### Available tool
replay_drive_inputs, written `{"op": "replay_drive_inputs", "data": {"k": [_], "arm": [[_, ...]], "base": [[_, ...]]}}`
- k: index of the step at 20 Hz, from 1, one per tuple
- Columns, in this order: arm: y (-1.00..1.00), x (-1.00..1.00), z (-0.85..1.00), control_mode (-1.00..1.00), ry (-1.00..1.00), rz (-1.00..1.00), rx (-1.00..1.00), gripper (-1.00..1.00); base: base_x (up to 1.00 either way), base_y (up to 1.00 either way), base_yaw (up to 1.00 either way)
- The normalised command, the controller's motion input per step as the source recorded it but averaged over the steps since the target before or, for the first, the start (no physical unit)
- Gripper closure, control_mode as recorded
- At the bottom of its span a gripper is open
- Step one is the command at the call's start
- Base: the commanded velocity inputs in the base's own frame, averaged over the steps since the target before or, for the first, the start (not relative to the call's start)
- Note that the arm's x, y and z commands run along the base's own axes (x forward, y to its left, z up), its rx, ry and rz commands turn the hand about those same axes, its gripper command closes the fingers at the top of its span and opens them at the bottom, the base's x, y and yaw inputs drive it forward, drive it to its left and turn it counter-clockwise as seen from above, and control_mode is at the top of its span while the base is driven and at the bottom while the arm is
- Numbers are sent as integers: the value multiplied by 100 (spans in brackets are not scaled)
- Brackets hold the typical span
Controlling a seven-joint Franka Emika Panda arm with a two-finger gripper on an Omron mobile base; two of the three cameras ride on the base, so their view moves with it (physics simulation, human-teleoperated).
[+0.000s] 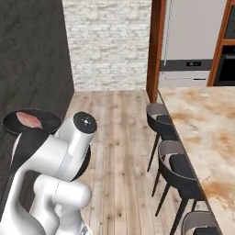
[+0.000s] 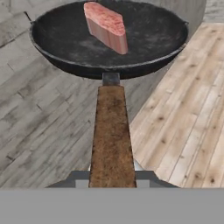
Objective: Pick up the pan with the steak in it and place it on the dining table. Then place the steak on the plate.
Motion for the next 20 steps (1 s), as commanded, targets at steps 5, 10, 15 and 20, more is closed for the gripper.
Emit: {"op": "replay_drive_inputs", "data": {"k": [5,10,15,20], "arm": [[0,0,0,100,0,0,0,100],[0,0,0,100,0,0,0,100],[0,0,0,100,0,0,0,100],[0,0,0,100,0,0,0,100]], "base": [[47,35,-40],[17,18,-48],[4,11,-50],[0,10,-50]]}}
